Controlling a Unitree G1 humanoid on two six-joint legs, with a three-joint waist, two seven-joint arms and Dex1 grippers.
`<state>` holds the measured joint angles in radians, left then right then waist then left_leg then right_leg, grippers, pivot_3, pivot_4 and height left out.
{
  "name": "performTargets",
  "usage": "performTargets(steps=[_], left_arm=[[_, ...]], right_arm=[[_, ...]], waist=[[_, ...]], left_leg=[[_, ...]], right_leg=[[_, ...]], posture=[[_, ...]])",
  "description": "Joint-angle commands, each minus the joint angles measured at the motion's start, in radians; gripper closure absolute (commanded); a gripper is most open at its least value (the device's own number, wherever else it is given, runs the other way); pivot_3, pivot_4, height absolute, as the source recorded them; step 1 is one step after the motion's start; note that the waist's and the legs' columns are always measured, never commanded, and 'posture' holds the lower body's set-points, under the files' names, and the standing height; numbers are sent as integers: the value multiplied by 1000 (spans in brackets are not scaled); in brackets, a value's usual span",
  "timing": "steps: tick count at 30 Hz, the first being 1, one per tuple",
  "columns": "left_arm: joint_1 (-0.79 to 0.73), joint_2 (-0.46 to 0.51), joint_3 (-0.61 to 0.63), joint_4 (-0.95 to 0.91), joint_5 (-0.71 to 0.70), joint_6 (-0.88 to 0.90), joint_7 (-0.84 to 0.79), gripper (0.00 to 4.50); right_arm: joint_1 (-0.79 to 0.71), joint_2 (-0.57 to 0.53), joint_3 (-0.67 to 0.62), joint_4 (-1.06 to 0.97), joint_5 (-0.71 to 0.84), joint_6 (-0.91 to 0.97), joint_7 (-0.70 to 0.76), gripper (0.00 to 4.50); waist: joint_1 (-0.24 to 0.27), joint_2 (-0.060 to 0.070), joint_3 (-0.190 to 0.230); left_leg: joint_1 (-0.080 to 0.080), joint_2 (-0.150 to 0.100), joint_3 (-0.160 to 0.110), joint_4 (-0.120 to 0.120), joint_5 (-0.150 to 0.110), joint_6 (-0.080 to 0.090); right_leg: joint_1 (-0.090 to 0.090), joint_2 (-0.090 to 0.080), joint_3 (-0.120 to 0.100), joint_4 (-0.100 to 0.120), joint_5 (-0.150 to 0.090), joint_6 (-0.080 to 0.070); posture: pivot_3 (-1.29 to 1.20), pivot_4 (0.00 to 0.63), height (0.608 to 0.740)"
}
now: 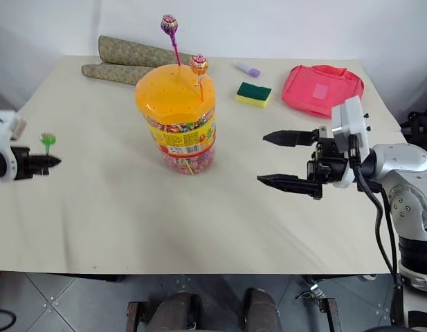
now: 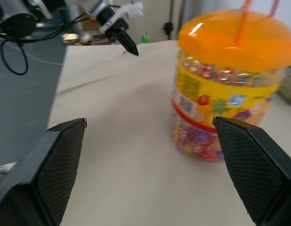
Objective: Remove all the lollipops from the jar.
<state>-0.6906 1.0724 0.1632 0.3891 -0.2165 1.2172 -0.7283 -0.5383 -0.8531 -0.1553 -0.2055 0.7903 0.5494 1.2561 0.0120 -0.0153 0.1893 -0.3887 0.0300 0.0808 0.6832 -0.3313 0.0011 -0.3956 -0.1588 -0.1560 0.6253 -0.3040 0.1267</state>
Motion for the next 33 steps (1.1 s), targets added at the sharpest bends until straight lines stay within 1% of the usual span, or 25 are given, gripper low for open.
performTargets(steps=[1, 7, 10, 14, 16, 21, 22, 24, 26, 29, 33], left_arm=[[28, 8, 28, -37, 2, 26, 40, 4465], [43, -2, -13, -17, -8, 86, 60, 4465], [11, -4, -18, 9, -33, 142, 49, 3762], [-3, 12, -30, 2, -40, 139, 42, 2552], [-8, 23, -29, -2, -40, 130, 42, 1864], [-17, 108, -31, -70, -57, 118, 4, 250], [-27, 122, -34, -84, -61, 115, -4, 30], [-59, 137, -35, -107, -66, 83, -16, 30], [-106, 132, -23, -120, -71, 37, -21, 30], [-139, 124, 3, -164, -116, -35, -84, 30], [-144, 74, 70, -222, -180, -200, -152, 30]], right_arm=[[-28, 15, -1, 17, -13, -31, 14, 0], [-35, 45, -5, 23, -25, -30, -5, 0], [-32, 49, -10, 21, -28, -35, -14, 0], [-30, 48, -19, 20, -27, -38, -21, 0], [-28, 42, -26, 20, -26, -40, -22, 0], [-32, 12, -55, 40, -39, -50, -20, 0], [-34, 8, -59, 45, -42, -52, -17, 0], [-43, 4, -62, 60, -51, -62, -16, 0], [-56, 2, -63, 77, -64, -76, -19, 0], [-80, 2, -67, 102, -84, -92, -31, 0], [-144, 15, -69, 138, -86, -77, -73, 0]], waist=[[3, -1, 0], [10, -1, 0], [10, -1, 0], [9, -1, 0], [9, -1, 0], [9, -1, 0], [9, -1, 0], [9, -1, 0], [12, -1, 0], [12, -1, 0], [8, -1, 0]], left_leg=[[0, 0, 0, 0, 0, 0], [0, 0, 0, 0, 0, 0], [0, 0, 0, 0, 0, 0], [0, 0, 1, 0, 0, 0], [0, 0, 1, 0, 0, 0], [0, 0, 1, 0, 0, 0], [0, 0, 1, 0, 0, 0], [0, 0, 1, 0, 0, 0], [0, 0, 1, 0, 0, 0], [0, 0, 1, 0, 0, 0], [0, 0, 2, 0, 0, 0]], right_leg=[[0, 0, 0, 0, 0, 0], [0, 0, 0, 0, 0, 0], [0, 0, 0, 0, 0, 0], [0, 0, 0, 1, 0, 0], [0, 0, 0, 1, 0, 0], [-1, 0, 0, 0, 0, 0], [-1, 0, 0, 0, 0, 0], [-1, 0, 1, 0, 0, 0], [-1, 0, 1, 1, 0, 0], [0, 0, 1, 1, 0, 0], [-1, 0, 1, 1, 0, 0]], posture=[[0, 150, 740], [0, 150, 740], [0, 150, 740], [0, 150, 740], [0, 150, 740], [0, 150, 740], [0, 150, 740], [0, 150, 740], [0, 150, 740], [0, 150, 740], [0, 150, 740]])
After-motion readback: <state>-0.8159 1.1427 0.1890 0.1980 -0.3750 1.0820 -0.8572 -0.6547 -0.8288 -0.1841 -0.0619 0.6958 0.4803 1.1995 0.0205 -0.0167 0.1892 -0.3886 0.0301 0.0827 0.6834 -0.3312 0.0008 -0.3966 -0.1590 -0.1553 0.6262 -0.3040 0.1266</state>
